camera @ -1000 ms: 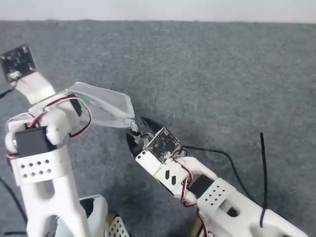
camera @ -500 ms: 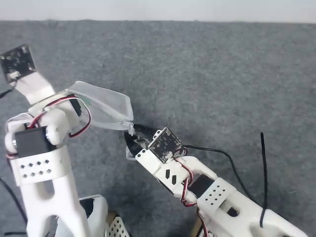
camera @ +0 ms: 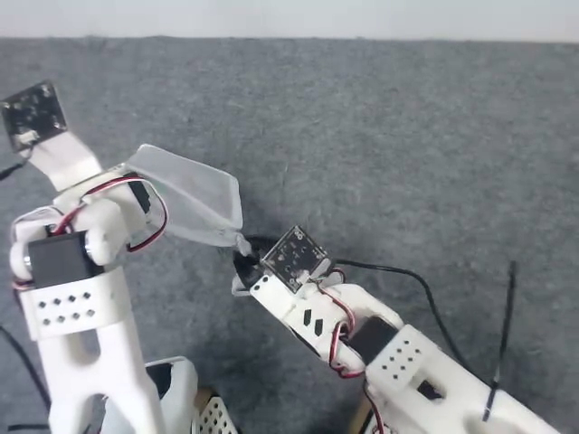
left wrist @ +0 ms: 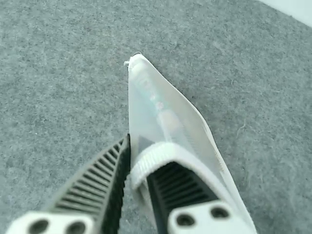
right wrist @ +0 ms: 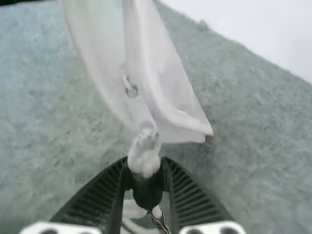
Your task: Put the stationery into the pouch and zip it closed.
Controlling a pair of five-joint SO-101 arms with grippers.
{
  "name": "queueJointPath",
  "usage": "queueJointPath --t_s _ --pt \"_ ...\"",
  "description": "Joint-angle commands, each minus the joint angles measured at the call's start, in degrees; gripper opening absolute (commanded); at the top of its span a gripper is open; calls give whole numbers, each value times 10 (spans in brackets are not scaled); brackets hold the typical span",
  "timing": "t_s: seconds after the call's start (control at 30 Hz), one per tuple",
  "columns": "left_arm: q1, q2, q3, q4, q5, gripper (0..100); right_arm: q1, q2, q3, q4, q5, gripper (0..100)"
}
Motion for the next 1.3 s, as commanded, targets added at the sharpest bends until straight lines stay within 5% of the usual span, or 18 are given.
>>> queueJointPath --t_s 0.0,0.37,0.63,0.83,1.27 --pt "-2 -24 -4 -24 -3 15 2 -72 -38 96 16 6" --pt "1 -27 12 -24 30 243 -65 -156 7 160 79 6" --pt "62 -28 11 -24 25 254 -111 -160 24 179 84 6" --pt "158 -28 20 -24 -78 250 -112 -161 25 181 84 6" --pt "302 -54 27 29 -179 250 -109 -161 25 181 84 6"
